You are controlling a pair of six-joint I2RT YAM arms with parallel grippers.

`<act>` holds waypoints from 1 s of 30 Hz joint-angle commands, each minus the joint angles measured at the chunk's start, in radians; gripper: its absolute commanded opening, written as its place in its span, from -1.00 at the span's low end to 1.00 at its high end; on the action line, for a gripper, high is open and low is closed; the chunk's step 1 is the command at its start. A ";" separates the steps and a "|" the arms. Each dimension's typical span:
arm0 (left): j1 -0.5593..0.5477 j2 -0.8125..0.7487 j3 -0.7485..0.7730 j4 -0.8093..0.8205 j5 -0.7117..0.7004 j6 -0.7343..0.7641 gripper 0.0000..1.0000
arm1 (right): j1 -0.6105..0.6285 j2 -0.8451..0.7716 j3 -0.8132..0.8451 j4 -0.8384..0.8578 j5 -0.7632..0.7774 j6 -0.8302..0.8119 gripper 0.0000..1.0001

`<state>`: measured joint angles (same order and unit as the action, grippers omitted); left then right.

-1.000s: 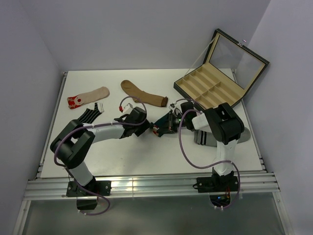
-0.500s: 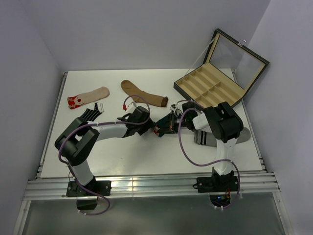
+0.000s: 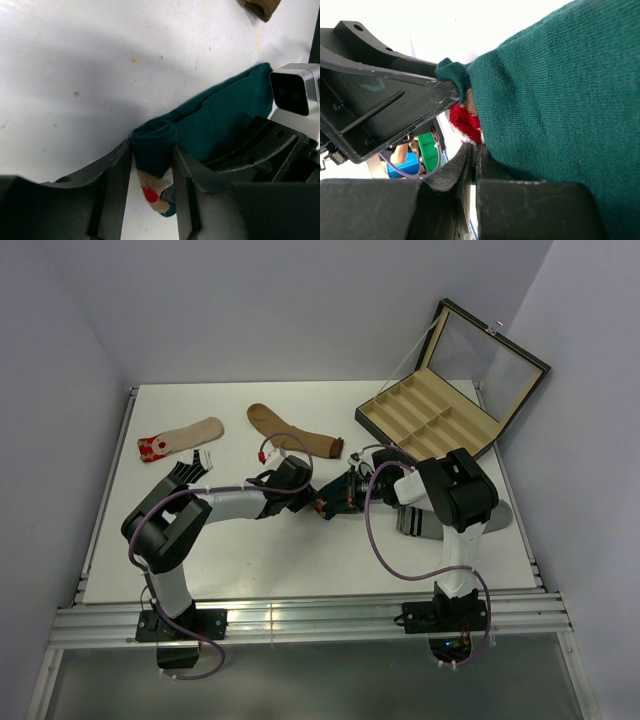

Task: Roll the socks
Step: Roll the sock at the center of the board.

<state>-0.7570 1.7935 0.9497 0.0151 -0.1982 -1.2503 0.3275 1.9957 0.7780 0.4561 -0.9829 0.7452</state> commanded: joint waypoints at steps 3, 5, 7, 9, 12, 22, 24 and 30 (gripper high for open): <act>-0.015 0.044 0.046 -0.063 0.017 0.023 -0.39 | -0.005 -0.001 -0.028 -0.166 0.190 -0.102 -1.00; -0.018 0.053 0.055 -0.088 0.011 0.026 -0.51 | -0.005 -0.035 -0.023 -0.192 0.207 -0.121 -0.99; -0.019 0.053 0.061 -0.109 -0.007 0.031 -0.65 | -0.002 -0.096 -0.026 -0.217 0.245 -0.145 -0.85; -0.019 0.052 0.070 -0.136 -0.020 0.037 -0.77 | 0.001 -0.170 -0.013 -0.255 0.295 -0.187 -0.59; -0.019 0.053 0.087 -0.176 -0.044 0.045 -0.85 | 0.001 -0.248 0.015 -0.329 0.351 -0.227 -0.27; -0.019 0.040 0.126 -0.270 -0.093 0.072 -0.92 | 0.001 -0.261 0.156 -0.499 0.561 -0.308 -0.21; -0.019 0.037 0.126 -0.280 -0.099 0.077 -0.92 | 0.002 -0.230 0.168 -0.485 0.578 -0.308 -0.23; -0.021 0.040 0.139 -0.320 -0.101 0.095 -0.92 | 0.015 -0.114 0.248 -0.487 0.628 -0.329 -0.24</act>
<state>-0.7742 1.8297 1.0740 -0.1967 -0.2588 -1.1923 0.3344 1.8362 0.9718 -0.0040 -0.4438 0.4568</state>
